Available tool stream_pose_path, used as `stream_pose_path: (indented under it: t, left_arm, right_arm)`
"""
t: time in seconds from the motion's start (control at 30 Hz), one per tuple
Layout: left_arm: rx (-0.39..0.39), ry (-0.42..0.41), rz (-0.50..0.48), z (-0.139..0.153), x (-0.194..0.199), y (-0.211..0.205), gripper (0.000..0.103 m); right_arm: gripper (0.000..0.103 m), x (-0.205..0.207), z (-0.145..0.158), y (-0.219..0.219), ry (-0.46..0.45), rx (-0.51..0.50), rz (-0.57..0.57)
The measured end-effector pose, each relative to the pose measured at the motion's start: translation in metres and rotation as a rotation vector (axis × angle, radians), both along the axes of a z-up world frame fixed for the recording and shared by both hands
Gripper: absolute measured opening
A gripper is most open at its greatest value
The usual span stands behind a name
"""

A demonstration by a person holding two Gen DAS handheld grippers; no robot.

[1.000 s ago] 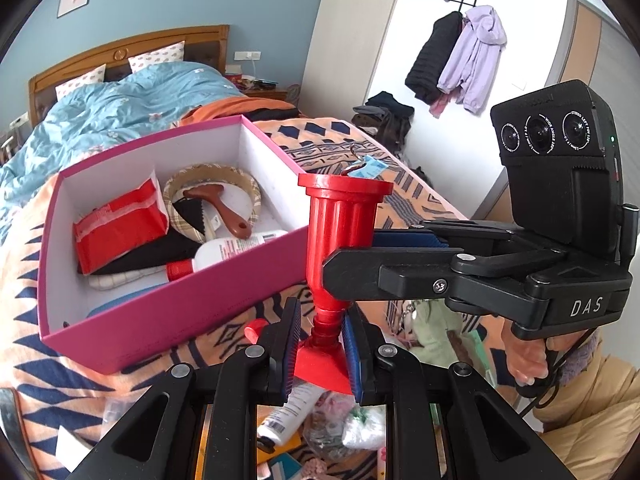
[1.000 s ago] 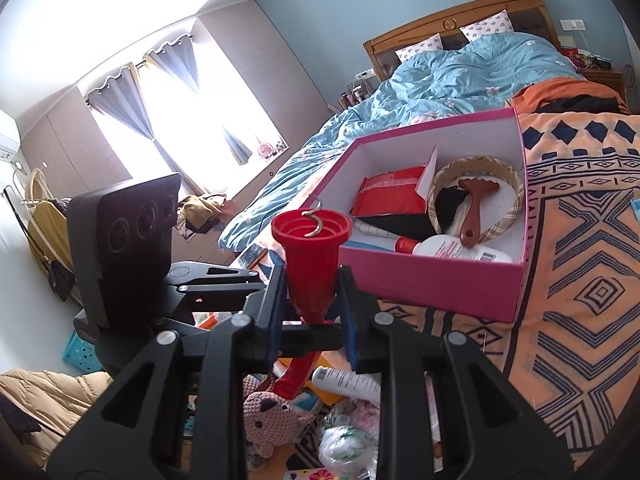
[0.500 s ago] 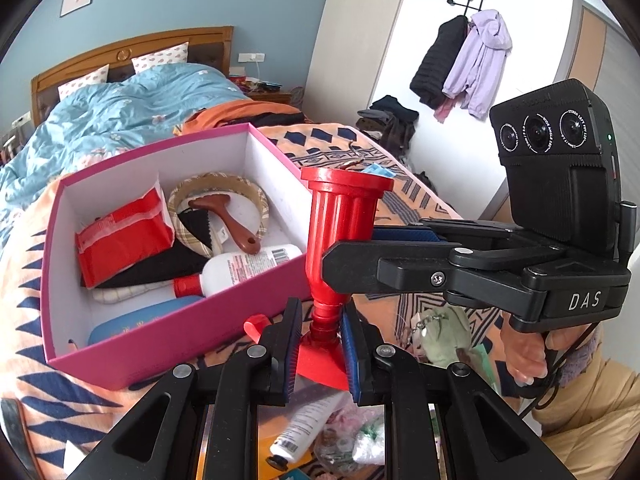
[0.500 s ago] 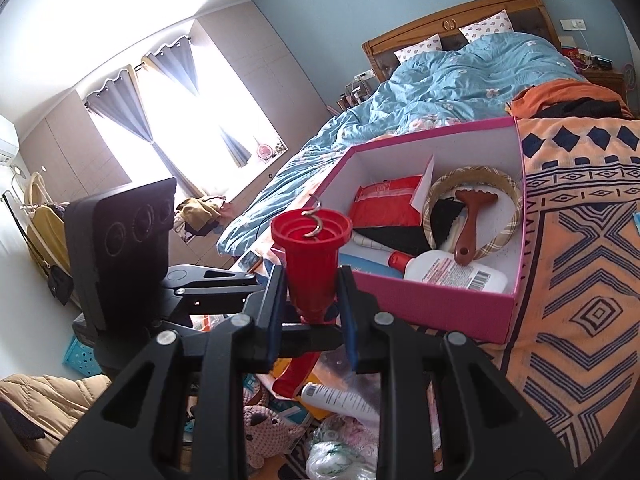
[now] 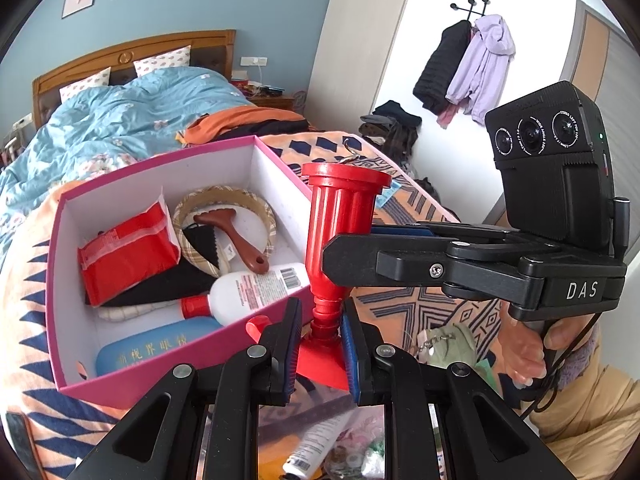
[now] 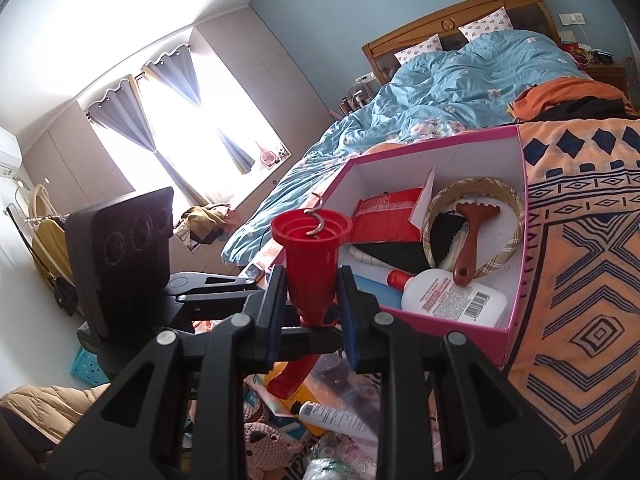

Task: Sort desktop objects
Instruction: 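Carry the red object with both tools over the pink box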

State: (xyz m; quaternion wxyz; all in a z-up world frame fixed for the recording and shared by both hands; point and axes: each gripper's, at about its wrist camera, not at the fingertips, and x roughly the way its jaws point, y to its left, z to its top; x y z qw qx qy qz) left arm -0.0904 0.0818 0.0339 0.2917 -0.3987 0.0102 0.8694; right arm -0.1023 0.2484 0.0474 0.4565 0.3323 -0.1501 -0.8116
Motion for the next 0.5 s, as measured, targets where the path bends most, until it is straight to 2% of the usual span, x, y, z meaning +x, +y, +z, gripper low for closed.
stream_pose_path:
  t: [0.5]
  left_arm:
    - [-0.015, 0.011, 0.019, 0.008, -0.021, 0.0, 0.019]
  right_arm:
    - [0.028, -0.02, 0.006, -0.001, -0.012, -0.014, -0.002]
